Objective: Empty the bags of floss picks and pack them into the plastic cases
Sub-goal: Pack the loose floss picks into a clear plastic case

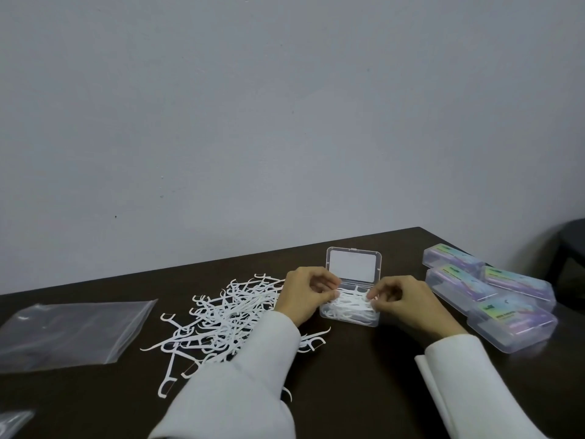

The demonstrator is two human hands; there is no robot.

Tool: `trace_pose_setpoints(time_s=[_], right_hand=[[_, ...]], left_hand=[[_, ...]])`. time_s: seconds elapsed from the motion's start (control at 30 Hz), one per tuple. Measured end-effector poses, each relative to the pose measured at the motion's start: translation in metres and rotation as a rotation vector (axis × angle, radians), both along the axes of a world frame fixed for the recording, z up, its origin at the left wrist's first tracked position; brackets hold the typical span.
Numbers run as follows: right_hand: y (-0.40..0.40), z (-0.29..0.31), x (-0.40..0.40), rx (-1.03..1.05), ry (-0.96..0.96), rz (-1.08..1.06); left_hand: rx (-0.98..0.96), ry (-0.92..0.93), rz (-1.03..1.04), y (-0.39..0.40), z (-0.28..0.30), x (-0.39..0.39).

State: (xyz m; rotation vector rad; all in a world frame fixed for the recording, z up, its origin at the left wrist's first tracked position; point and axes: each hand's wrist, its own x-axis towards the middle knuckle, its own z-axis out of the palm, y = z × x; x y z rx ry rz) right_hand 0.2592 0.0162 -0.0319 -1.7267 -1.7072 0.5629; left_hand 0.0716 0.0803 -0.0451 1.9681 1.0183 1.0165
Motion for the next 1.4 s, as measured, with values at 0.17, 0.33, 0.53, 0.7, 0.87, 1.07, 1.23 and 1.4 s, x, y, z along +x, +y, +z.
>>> trace_pose_setpoints(time_s=[0.17,0.33,0.53,0.7,0.87,1.07,1.23,1.4], right_hand=[[0.002,-0.003,-0.008,0.046,-0.027,0.020],[0.005,-0.007,-0.012,0.121,-0.094,0.012],[0.000,-0.003,-0.031,0.240,-0.117,0.123],[-0.009,0.004,-0.055,0.225,-0.155,0.303],[-0.016,0.000,-0.077,0.136,-0.318,0.445],[-0.019,-0.012,-0.093,0.154,-0.430,0.469],[-0.021,-0.017,-0.100,0.215,-0.418,0.458],[-0.027,-0.019,-0.107,0.241,-0.458,0.416]], left_hand=[[-0.032,-0.036,0.012,0.001,-0.001,0.000],[-0.025,-0.018,0.011,0.000,0.001,-0.001],[0.040,0.058,0.023,-0.015,0.010,-0.017],[0.040,0.103,0.016,-0.032,0.019,-0.055],[-0.027,0.164,0.051,-0.051,0.014,-0.103],[-0.031,0.335,0.118,-0.069,0.005,-0.152],[0.002,0.486,0.152,-0.081,0.009,-0.180],[-0.042,0.742,0.267,-0.093,0.009,-0.188]])
